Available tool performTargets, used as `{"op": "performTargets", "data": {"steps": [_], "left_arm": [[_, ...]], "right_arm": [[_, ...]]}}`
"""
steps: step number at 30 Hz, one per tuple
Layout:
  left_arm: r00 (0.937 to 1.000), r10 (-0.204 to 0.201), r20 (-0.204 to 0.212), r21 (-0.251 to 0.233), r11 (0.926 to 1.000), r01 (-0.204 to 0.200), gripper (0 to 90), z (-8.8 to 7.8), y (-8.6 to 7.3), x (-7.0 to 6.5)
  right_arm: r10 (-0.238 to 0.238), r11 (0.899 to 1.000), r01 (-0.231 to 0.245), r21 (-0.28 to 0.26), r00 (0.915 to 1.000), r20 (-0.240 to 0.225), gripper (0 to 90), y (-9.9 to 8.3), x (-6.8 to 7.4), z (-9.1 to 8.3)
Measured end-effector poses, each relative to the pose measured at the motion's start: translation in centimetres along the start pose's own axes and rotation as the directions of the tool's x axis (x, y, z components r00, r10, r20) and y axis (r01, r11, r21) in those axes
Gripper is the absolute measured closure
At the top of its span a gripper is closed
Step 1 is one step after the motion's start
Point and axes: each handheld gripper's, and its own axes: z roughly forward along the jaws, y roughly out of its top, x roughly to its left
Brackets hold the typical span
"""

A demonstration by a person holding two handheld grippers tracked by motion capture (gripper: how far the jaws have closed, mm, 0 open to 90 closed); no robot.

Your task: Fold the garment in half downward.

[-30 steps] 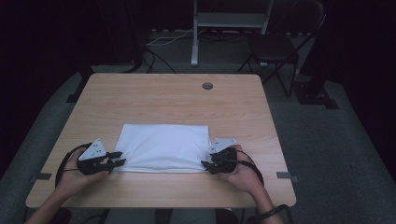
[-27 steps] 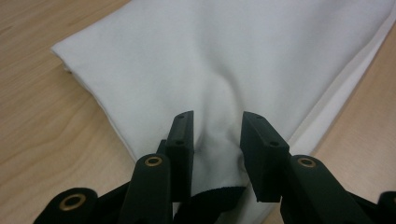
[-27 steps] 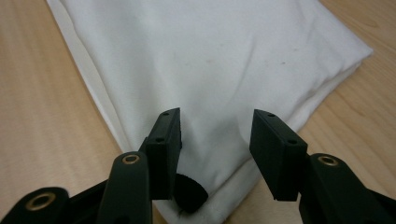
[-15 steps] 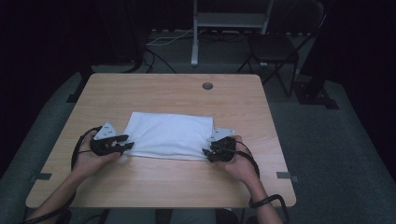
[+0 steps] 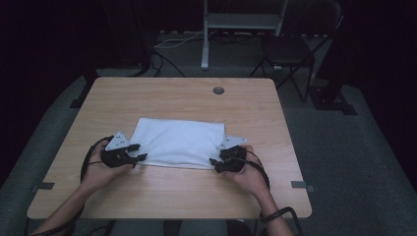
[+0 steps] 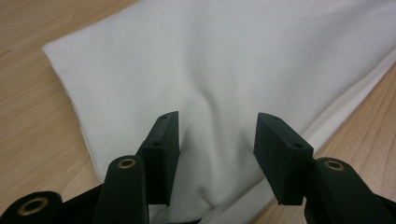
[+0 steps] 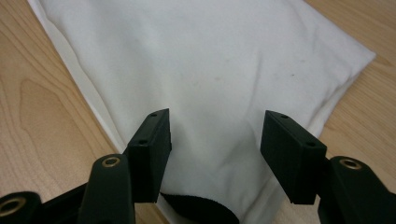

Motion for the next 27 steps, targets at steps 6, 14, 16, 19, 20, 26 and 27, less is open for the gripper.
{"op": "performTargets", "data": {"steps": [6, 14, 16, 19, 20, 26, 27], "left_arm": [[0.9997, -0.020, -0.017, 0.003, 0.9998, 0.020, 48.8, 0.3, 0.2, 0.2], [0.9993, -0.019, -0.033, -0.008, 0.9998, 0.019, 46.8, -0.4, 0.6, 0.6], [0.9992, -0.025, -0.031, 0.013, 0.9996, 0.025, 46.8, -0.6, 0.2, 0.7], [0.9990, -0.035, -0.029, 0.020, 0.9992, 0.036, 46.8, -0.5, -0.2, 0.7], [0.9989, -0.039, -0.028, 0.018, 0.9991, 0.039, 46.8, -0.5, -0.2, 0.7], [0.9987, -0.052, -0.005, 0.020, 0.9985, 0.052, 46.9, 0.1, 0.1, 0.4], [0.9987, -0.052, -0.005, 0.020, 0.9985, 0.052, 46.9, 0.1, 0.1, 0.4]], "right_arm": [[0.009, 1.000, -0.009, -0.005, 1.0000, 0.003, 42.7, -0.3, -0.5, 0.0], [0.031, 0.998, -0.029, -0.047, 0.9986, 0.041, 42.0, 0.6, -1.0, -0.8], [0.021, 0.999, -0.020, -0.039, 0.9994, 0.026, 41.9, 0.5, -0.8, -1.0], [0.014, 1.000, -0.014, 0.000, 0.9998, 0.013, 42.2, -0.2, -0.5, -0.6], [0.022, 1.000, -0.022, 0.009, 0.9997, 0.008, 42.6, -0.4, -0.4, -0.5], [0.059, 0.998, -0.059, 0.002, 0.9983, -0.002, 43.5, -1.2, -0.9, -0.9], [0.065, 0.998, -0.065, 0.005, 0.9979, -0.005, 43.5, -1.4, -1.0, -1.0]]}}
